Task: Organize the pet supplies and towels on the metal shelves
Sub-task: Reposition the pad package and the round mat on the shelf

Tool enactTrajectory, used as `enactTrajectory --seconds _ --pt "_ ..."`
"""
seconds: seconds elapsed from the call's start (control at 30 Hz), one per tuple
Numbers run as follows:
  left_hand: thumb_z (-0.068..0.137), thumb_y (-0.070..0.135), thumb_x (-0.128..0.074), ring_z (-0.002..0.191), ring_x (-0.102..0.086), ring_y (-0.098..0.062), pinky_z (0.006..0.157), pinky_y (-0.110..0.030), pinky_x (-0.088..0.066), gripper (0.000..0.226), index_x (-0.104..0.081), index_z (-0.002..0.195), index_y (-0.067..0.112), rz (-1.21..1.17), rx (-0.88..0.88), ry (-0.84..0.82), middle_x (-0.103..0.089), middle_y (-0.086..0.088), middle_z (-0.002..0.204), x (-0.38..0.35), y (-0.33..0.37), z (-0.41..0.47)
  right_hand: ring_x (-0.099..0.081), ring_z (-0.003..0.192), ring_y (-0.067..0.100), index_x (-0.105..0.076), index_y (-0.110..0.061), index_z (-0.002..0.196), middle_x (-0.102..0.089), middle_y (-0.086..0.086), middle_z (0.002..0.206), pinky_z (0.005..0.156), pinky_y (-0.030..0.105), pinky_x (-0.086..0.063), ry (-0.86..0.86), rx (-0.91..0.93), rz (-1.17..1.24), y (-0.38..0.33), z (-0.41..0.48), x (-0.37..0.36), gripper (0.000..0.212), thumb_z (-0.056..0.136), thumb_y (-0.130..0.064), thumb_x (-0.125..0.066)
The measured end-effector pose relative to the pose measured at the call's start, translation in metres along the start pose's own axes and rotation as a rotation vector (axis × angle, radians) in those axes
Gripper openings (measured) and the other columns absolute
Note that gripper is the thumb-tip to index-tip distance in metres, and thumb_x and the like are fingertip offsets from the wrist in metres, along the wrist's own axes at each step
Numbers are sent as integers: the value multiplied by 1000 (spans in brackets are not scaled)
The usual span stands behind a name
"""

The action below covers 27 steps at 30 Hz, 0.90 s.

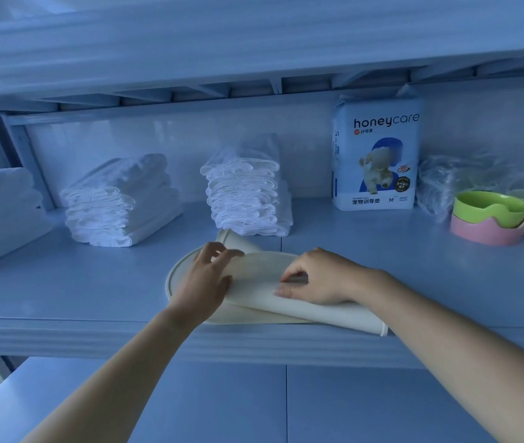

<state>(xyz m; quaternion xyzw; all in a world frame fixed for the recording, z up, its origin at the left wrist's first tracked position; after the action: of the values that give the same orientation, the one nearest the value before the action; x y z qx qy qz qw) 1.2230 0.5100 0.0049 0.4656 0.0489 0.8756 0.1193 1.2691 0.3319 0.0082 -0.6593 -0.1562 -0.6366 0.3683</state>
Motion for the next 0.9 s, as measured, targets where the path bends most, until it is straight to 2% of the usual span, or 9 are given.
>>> enactTrajectory --seconds 0.03,0.1,0.2,0.3,0.5,0.63,0.77,0.83,0.9 --pt "83 6 -58 106 -50 -13 76 -24 -41 39 -62 114 30 -6 -118 36 -54 3 119 1 6 -3 -55 111 7 -65 -28 113 -63 -14 119 97 30 -44 -5 -5 -12 0 -2 -1 50 78 -63 -58" --pt "87 16 -46 101 -54 -9 81 -27 -48 30 -67 107 25 -126 -232 -60 -60 5 112 -4 9 -10 -51 119 6 -60 -27 122 -57 -15 128 103 29 -40 -25 -16 -36 2 -5 -4 60 75 -64 -61" --pt "84 40 -30 103 -58 -8 90 -20 -42 51 -63 119 22 -183 -231 -237 -60 9 117 -12 7 -18 -49 122 5 -59 -27 123 -56 -16 130 105 29 -39 -23 -21 -17 4 -6 -9 60 74 -62 -63" --pt "76 52 -42 110 -55 -8 95 -21 -41 59 -52 130 30 -87 -194 -323 -54 15 127 -17 4 -16 -50 120 7 -60 -25 121 -56 -13 129 104 30 -39 10 -40 4 5 -8 -6 52 79 -55 -63" --pt "82 33 -61 119 -47 -8 95 -16 -33 51 -49 131 34 10 -166 -358 -53 16 130 -28 13 4 -55 101 10 -65 -27 111 -60 -10 110 92 34 -46 108 -99 6 10 -18 3 38 82 -52 -62" --pt "85 28 -53 111 -54 -17 88 -33 -46 40 -53 123 38 67 -127 -334 -60 12 118 -34 17 10 -56 109 13 -64 -30 114 -64 -11 116 93 33 -46 143 -164 -38 9 -29 10 36 87 -52 -54" --pt "87 24 -48 106 -56 -20 78 -31 -46 38 -54 123 37 93 -110 -261 -62 9 114 -28 18 7 -50 120 18 -54 -39 126 -58 -9 128 94 30 -43 105 -196 -150 0 -41 9 53 79 -63 -58" --pt "90 25 -47 107 -56 -21 77 -30 -43 38 -51 126 36 106 -120 -248 -62 9 116 -20 18 -1 -53 113 20 -51 -41 126 -59 -6 122 87 30 -43 113 -204 -238 -3 -47 7 55 75 -57 -65" --pt "92 27 -45 105 -57 -21 75 -30 -41 37 -50 127 35 112 -139 -243 -61 9 116 -10 19 -11 -57 101 20 -59 -36 112 -61 -7 108 79 31 -47 181 -197 -254 -4 -50 7 38 75 -41 -65"
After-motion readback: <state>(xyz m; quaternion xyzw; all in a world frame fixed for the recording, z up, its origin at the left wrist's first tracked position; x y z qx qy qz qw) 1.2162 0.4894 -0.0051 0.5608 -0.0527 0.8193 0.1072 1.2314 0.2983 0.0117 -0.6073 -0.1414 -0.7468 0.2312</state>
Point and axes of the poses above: each hand's wrist, its own z-axis towards the middle knuckle, its own x-axis out of the back of the hand, y = z × x, the point moved 7 cm from there along z, towards the middle knuckle
